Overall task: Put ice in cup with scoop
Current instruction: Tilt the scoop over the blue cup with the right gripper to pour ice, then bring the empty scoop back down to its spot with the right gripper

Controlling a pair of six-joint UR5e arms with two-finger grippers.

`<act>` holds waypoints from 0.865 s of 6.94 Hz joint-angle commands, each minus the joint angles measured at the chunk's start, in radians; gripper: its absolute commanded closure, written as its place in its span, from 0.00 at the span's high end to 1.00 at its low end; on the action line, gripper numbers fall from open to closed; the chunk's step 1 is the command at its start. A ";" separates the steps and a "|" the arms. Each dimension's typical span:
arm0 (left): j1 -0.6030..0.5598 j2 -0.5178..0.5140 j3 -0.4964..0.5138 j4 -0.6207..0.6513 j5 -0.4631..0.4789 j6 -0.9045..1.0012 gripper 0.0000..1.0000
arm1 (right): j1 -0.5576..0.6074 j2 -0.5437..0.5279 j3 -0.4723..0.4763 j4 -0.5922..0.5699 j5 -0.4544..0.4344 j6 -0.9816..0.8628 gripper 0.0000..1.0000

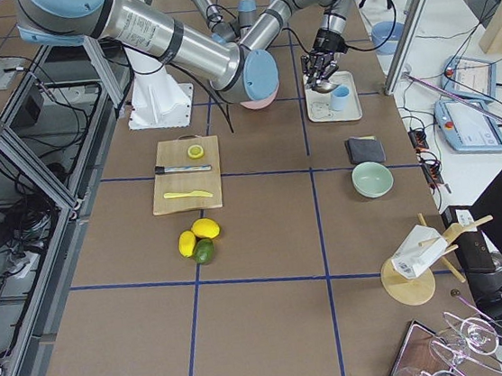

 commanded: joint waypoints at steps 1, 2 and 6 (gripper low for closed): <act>-0.003 0.007 -0.001 -0.002 0.000 0.004 1.00 | 0.023 -0.010 0.031 -0.003 0.056 0.013 0.00; -0.006 0.007 -0.001 -0.002 0.000 0.003 1.00 | 0.038 -0.024 0.048 -0.003 0.089 0.017 0.00; -0.007 0.007 -0.001 0.000 0.000 0.001 1.00 | 0.094 -0.161 0.350 -0.153 0.194 0.208 0.00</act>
